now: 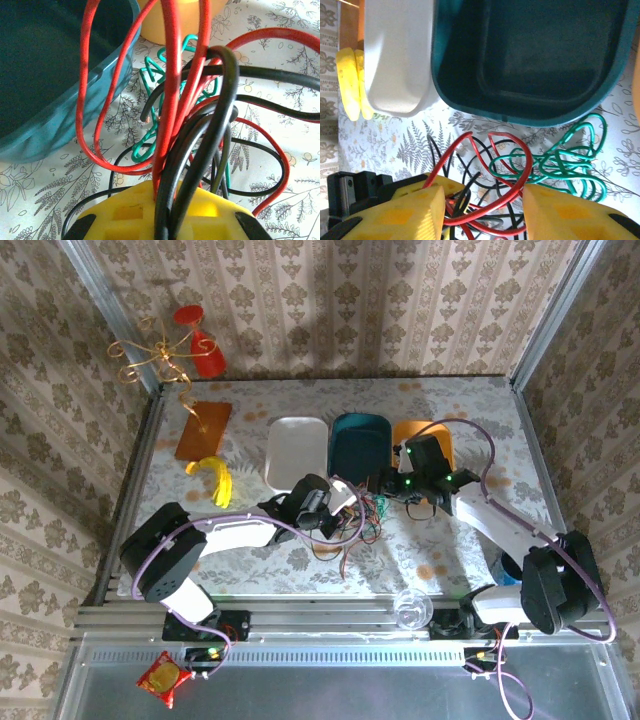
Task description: Untangle the cables
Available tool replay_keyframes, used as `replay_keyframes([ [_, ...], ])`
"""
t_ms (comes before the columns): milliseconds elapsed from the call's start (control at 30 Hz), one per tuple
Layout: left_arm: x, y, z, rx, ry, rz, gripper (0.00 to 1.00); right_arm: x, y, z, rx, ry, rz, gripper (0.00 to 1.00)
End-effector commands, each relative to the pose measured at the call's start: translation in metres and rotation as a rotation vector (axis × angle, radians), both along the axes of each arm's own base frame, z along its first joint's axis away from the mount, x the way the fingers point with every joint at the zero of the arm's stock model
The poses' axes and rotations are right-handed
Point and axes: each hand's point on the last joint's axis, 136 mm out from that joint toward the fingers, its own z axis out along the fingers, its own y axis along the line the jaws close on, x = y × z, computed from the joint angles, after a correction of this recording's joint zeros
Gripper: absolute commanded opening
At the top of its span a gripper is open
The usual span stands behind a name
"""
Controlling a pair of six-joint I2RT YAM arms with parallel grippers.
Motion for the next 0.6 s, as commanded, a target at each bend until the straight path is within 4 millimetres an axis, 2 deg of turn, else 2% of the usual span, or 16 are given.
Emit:
replay_keyframes([
  [0,-0.001,-0.004,-0.002,-0.005,0.01,-0.021,0.0,-0.001,0.011,-0.007,0.051,0.041,0.006,0.45],
  [67,-0.001,-0.004,-0.002,-0.004,0.01,-0.023,0.0,-0.001,0.015,-0.005,0.059,0.043,0.015,0.43],
  [133,-0.002,-0.004,-0.002,-0.006,0.012,-0.026,0.0,-0.001,0.014,-0.015,0.04,0.073,0.012,0.39],
  [167,-0.003,-0.004,-0.002,-0.009,0.014,-0.031,0.0,0.0,0.013,-0.016,0.035,0.076,0.006,0.34],
  [267,-0.005,-0.005,-0.002,-0.011,0.021,-0.044,0.0,0.001,0.007,-0.017,0.004,0.079,-0.023,0.12],
  [367,-0.01,-0.004,-0.006,0.002,0.04,-0.067,0.0,0.004,-0.01,-0.023,-0.071,0.071,-0.099,0.01],
  [400,-0.011,-0.004,-0.008,0.01,0.051,-0.069,0.0,0.005,-0.018,-0.015,-0.092,0.04,-0.132,0.0],
  [500,-0.006,0.002,-0.015,0.028,0.103,-0.051,0.03,0.006,-0.038,-0.009,-0.159,0.005,-0.214,0.0],
  [567,-0.003,0.005,-0.021,0.023,0.149,-0.039,0.01,0.008,-0.043,-0.002,-0.168,-0.024,-0.238,0.0],
])
